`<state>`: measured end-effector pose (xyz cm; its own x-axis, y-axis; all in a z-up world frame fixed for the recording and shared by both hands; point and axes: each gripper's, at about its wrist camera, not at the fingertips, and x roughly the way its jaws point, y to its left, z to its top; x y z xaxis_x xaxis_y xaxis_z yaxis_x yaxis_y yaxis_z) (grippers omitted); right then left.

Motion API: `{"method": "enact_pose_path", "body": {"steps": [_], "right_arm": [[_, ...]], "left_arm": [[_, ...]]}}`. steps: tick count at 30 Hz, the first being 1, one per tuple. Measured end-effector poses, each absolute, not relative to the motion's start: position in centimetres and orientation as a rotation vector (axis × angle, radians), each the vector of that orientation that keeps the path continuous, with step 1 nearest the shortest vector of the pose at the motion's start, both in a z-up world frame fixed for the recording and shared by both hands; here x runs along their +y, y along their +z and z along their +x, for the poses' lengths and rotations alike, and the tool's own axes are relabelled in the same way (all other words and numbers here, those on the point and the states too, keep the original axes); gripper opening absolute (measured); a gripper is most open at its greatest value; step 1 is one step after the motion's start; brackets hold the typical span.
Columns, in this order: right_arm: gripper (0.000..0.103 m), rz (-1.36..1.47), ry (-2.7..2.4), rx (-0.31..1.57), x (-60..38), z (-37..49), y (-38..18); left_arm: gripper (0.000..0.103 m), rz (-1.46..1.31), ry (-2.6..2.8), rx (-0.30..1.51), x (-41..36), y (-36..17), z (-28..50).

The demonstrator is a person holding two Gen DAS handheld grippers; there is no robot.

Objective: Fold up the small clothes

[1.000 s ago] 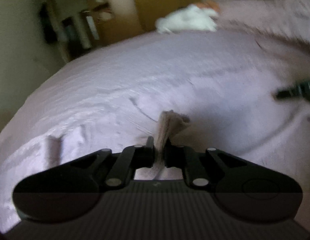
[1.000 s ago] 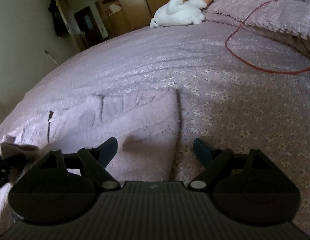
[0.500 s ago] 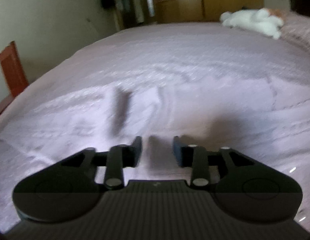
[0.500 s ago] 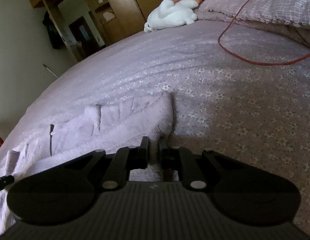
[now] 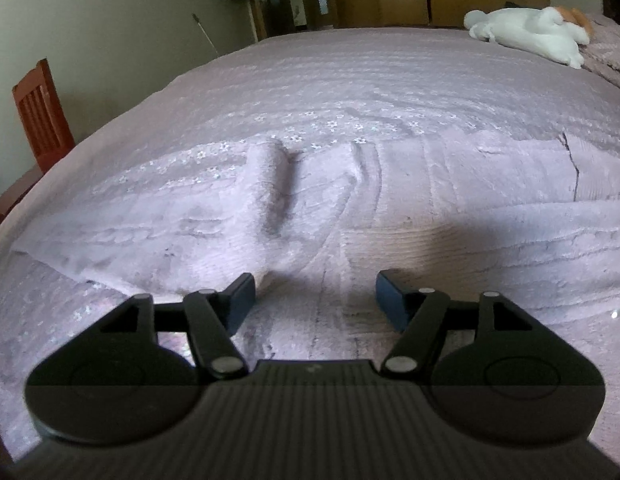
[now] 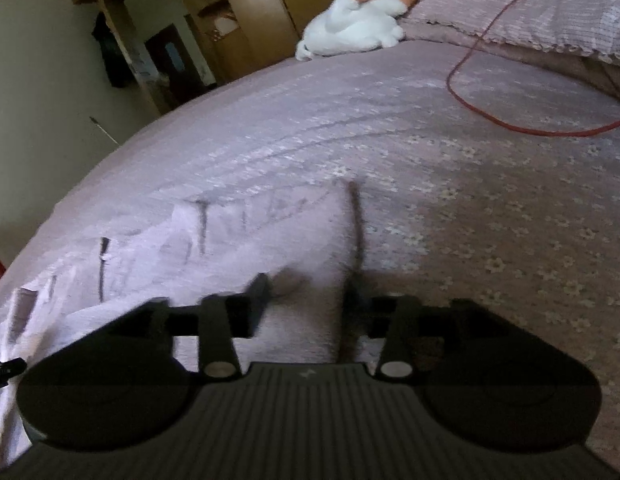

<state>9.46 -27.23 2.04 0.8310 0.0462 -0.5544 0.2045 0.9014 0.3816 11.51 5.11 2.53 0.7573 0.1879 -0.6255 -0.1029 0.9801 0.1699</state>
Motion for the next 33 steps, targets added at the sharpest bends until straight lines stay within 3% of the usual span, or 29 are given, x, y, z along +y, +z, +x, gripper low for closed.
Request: {"method": "enact_pose_path", "body": {"steps": [11, 19, 24, 33], "right_arm": [[0.080, 0.458, -0.096, 0.511, -27.4, 7.2, 2.9], [0.081, 0.377, -0.064, 0.587, -23.6, 5.8, 6.3], [0.086, 0.335, -0.007, 0.589, -19.9, 3.4, 8.5], [0.089, 0.354, 0.004, 0.643, -15.1, 0.5, 7.7]], "left_arm": [[0.069, 0.047, 0.252, 0.680, 11.6, 6.0, 7.7], [0.067, -0.159, 0.334, 0.698, 20.0, 7.0, 5.8], [0.067, -0.296, 0.370, 0.711, 24.8, 6.7, 5.9], [0.067, -0.409, 0.388, 0.690, 29.9, 6.4, 7.1]]}}
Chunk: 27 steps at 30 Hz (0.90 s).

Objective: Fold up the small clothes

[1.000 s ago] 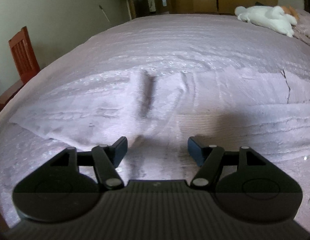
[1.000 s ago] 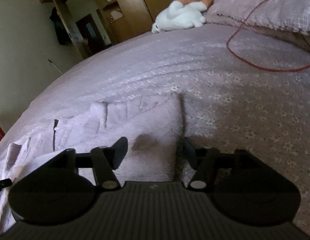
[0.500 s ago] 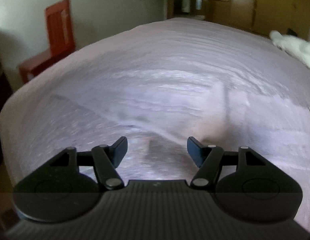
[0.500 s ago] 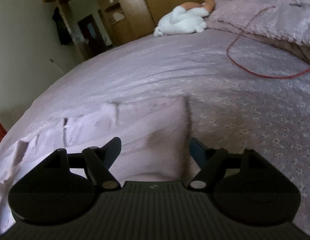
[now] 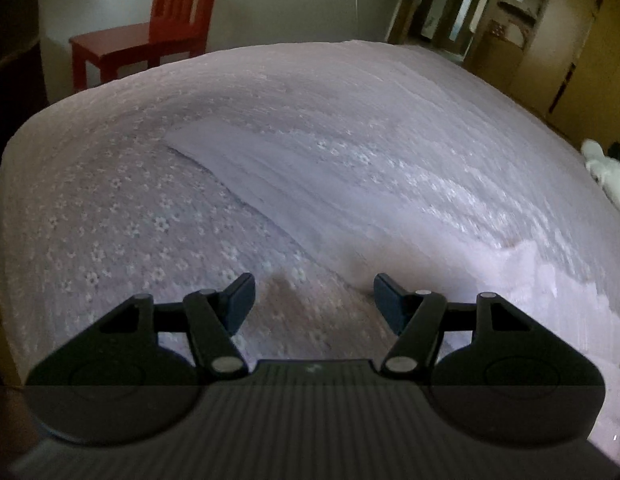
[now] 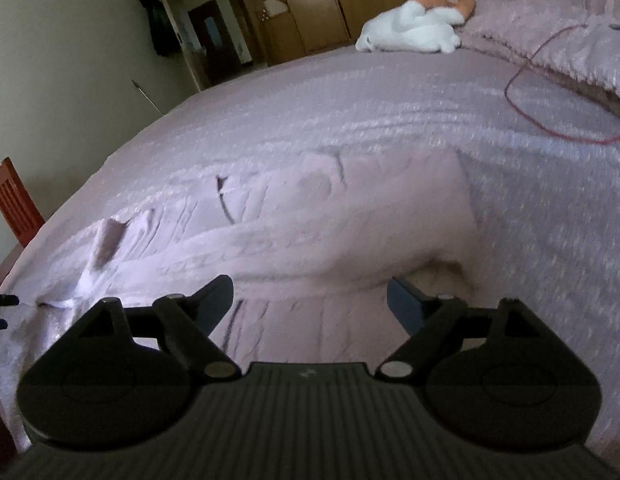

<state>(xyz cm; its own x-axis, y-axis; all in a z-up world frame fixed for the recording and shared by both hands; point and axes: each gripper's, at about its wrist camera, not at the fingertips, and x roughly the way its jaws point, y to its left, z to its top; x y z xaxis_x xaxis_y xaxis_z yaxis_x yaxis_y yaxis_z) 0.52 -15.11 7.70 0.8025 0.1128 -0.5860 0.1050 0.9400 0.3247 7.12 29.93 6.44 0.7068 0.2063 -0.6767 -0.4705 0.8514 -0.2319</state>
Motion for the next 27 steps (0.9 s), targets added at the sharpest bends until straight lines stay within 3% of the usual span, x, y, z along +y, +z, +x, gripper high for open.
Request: {"method": "enact_pose_path", "body": {"steps": [9, 12, 27], "right_arm": [[0.090, 0.331, -0.015, 0.680, -12.6, -0.6, 5.7], [0.091, 0.437, -0.026, 0.747, -12.8, -0.5, 3.7], [0.098, 0.406, -0.026, 0.677, -12.1, -0.9, 2.9]], "left_arm": [[0.067, -0.463, 0.411, 0.697, 33.5, 5.4, 9.9], [0.067, -0.525, 0.398, 0.695, 34.2, 4.7, 11.0], [0.066, -0.650, 0.399, 0.580, 36.8, 2.6, 15.2]]}}
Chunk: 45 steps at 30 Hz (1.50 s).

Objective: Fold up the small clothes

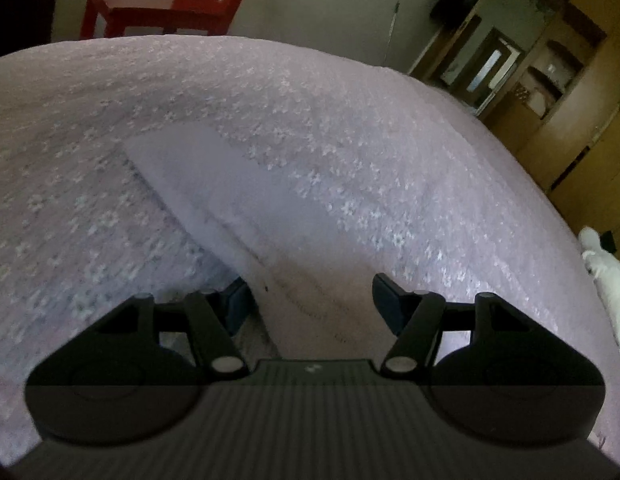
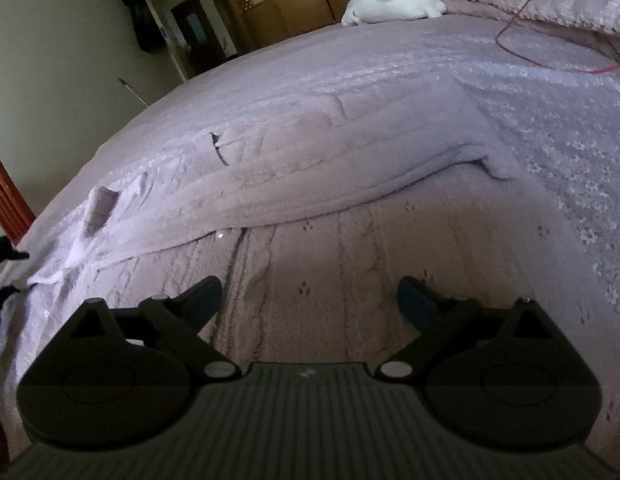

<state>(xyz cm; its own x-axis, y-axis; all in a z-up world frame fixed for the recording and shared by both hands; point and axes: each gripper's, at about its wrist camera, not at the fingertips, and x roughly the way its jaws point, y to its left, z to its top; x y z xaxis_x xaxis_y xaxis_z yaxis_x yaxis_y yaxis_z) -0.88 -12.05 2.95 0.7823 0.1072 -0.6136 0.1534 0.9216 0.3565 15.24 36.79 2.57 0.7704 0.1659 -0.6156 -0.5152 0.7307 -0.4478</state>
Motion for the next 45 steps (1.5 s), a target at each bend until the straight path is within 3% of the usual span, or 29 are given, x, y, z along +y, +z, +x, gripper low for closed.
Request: {"method": "enact_pose_path", "body": {"steps": [2, 4, 5, 19, 31, 39, 45], "right_arm": [[0.099, 0.393, -0.029, 0.677, -11.9, -0.8, 2.9], [0.099, 0.383, -0.030, 0.679, -11.7, -0.7, 2.9], [0.099, 0.382, -0.029, 0.679, -11.7, -0.7, 2.9], [0.099, 0.559, 0.018, 0.684, -14.2, -1.1, 3.4], [0.099, 0.616, 0.018, 0.673, -16.3, -2.9, 3.8], [0.099, 0.626, 0.003, 0.657, -17.5, -4.0, 4.0], [0.099, 0.637, 0.001, 0.656, -17.9, -4.5, 3.9]], "left_arm": [[0.064, -0.651, 0.383, 0.568, 37.0, 2.4, 15.6], [0.040, -0.638, 0.382, 0.570, 37.1, 2.3, 15.7], [0.011, -0.634, 0.377, 0.582, 37.2, 2.2, 15.8], [0.011, -0.568, 0.231, 0.335, 35.1, 9.3, 9.3], [0.011, -0.544, 0.041, 0.246, 25.2, 15.3, 7.7], [0.011, -0.461, -0.118, 0.272, 16.8, 17.0, 8.3], [0.011, -0.439, -0.219, 0.361, 10.6, 14.3, 8.9]]}}
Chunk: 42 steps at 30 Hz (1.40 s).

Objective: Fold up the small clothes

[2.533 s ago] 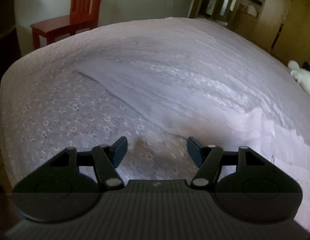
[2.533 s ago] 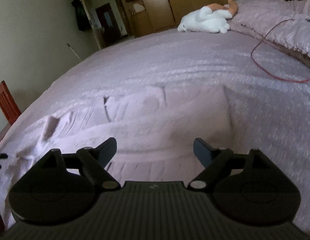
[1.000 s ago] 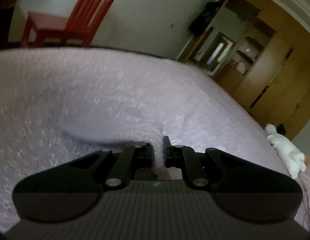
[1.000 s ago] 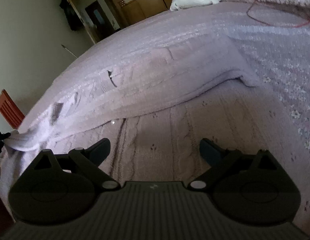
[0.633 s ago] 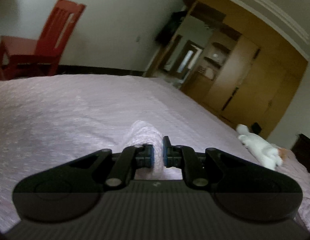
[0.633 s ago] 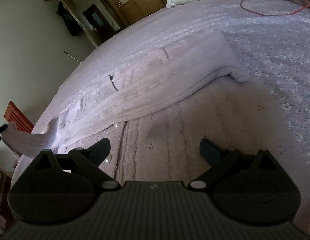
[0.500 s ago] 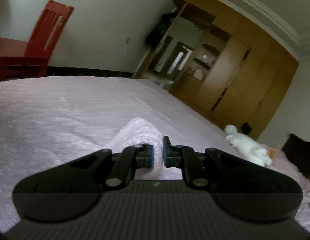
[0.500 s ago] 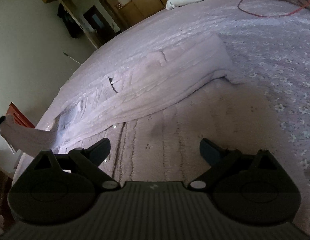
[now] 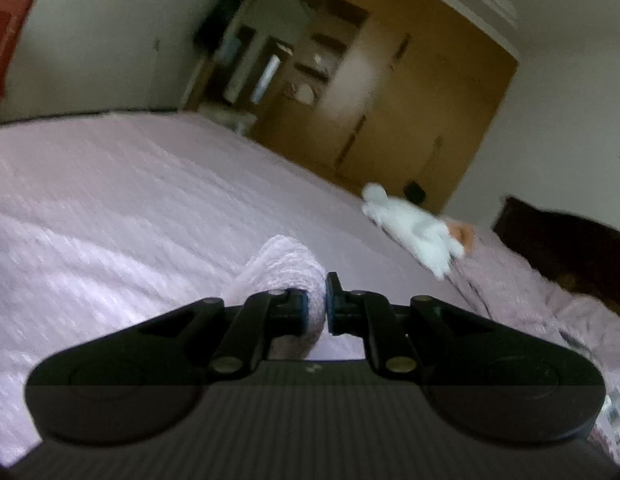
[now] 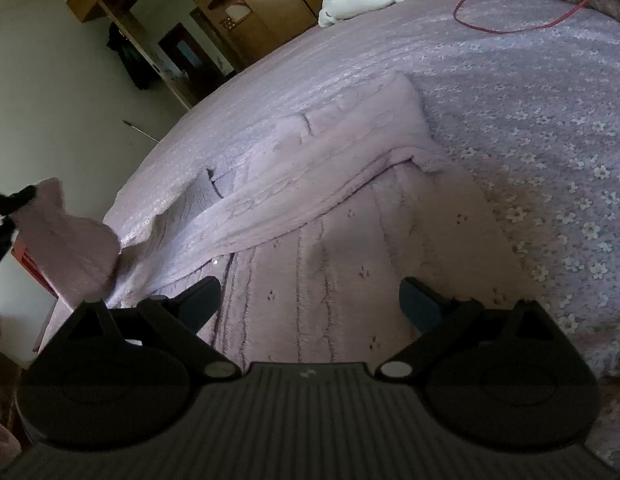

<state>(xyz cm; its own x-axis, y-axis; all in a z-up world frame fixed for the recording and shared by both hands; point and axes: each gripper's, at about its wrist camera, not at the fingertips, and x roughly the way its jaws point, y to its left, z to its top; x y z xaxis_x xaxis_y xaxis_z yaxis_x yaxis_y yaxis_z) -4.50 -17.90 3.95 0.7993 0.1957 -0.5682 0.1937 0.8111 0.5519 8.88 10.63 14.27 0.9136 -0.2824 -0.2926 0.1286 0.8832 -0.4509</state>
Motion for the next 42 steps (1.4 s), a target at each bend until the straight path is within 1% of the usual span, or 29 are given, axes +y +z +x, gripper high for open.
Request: {"method": "enact_pose_path", "body": {"steps": [7, 10, 11, 15, 16, 18, 19, 21, 24, 27, 33, 42], "right_arm": [[0.099, 0.626, 0.016, 0.661, -17.7, -4.9, 3.9], [0.099, 0.626, 0.021, 0.662, -17.7, -5.0, 3.8], [0.099, 0.627, 0.022, 0.662, -17.7, -5.0, 3.8], [0.099, 0.620, 0.017, 0.667, -17.4, -4.9, 3.9], [0.099, 0.616, 0.018, 0.668, -17.4, -4.8, 3.9], [0.099, 0.611, 0.020, 0.672, -17.2, -4.8, 3.9], [0.099, 0.611, 0.019, 0.676, -17.2, -4.7, 3.8], [0.099, 0.605, 0.016, 0.690, -16.9, -4.3, 4.0], [0.099, 0.610, 0.047, 0.719, -16.1, -3.3, 4.6], [0.099, 0.630, 0.104, 0.740, -15.0, -2.1, 5.1], [0.099, 0.693, 0.213, 0.826, -12.0, 1.4, 5.4], [0.099, 0.647, 0.265, 0.897, -7.3, 5.2, 5.7]], "left_arm": [[0.011, -0.354, -0.251, 0.503, 5.1, 8.7, 9.5], [0.011, -0.327, -0.255, 0.572, 4.0, 6.1, 10.0], [0.012, -0.318, -0.255, 0.592, 3.8, 5.4, 10.1], [0.014, -0.265, -0.253, 0.636, 3.3, 3.0, 9.8], [0.015, -0.248, -0.258, 0.650, 3.3, 2.7, 9.6], [0.029, -0.226, -0.259, 0.684, 3.4, 2.2, 9.3], [0.032, -0.223, -0.262, 0.694, 3.5, 2.1, 9.1], [0.046, -0.213, -0.266, 0.712, 3.8, 2.1, 8.4], [0.054, -0.181, -0.273, 0.711, 4.4, 2.3, 6.9], [0.058, -0.162, -0.267, 0.708, 5.2, 2.5, 5.5], [0.059, -0.147, -0.215, 0.699, 7.6, 2.6, 3.2], [0.059, -0.123, -0.052, 0.686, 11.8, 2.2, 2.8]]}}
